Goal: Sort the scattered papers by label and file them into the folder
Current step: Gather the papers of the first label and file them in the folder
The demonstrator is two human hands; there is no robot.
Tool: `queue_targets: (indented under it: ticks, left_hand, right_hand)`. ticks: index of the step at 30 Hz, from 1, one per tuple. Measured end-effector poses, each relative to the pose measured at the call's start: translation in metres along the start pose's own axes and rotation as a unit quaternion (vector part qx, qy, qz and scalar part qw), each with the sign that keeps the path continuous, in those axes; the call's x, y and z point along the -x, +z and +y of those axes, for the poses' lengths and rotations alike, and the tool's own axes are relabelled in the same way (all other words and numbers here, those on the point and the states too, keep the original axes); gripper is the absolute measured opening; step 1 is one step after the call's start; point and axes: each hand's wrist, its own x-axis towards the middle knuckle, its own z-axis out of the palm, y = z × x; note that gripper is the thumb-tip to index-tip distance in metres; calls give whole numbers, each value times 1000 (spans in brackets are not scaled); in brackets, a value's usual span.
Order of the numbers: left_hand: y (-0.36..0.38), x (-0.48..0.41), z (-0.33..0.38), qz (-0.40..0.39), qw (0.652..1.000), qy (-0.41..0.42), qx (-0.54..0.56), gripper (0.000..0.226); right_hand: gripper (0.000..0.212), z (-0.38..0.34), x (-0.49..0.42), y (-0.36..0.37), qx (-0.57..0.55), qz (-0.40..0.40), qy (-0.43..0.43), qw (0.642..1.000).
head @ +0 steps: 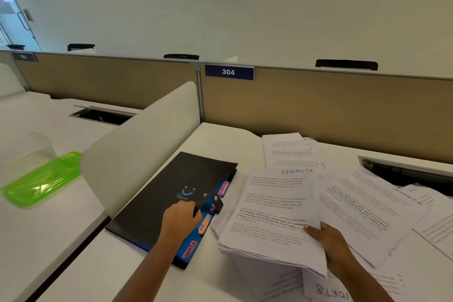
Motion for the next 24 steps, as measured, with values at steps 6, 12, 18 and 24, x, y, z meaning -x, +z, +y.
queue_targets:
  ticks: [6,12,18,24]
  left_hand:
    - [-23,-7,-9,88,995,19,44,43]
    - [-33,-9,-20,78,994,27,78,40]
    - [-32,-11,-27,63,992,37,107,30]
    - [-33,-13,-33,50,989,57,127,29]
  right_hand:
    - [11,-13,7,18,-4,-33,-8,999]
    - [11,-22,8,43,5,-65,-28,997]
    - [15,-27,-2,69,61,-76,-22,995]
    - [11,-38,-13,101,85,-60,-50,993]
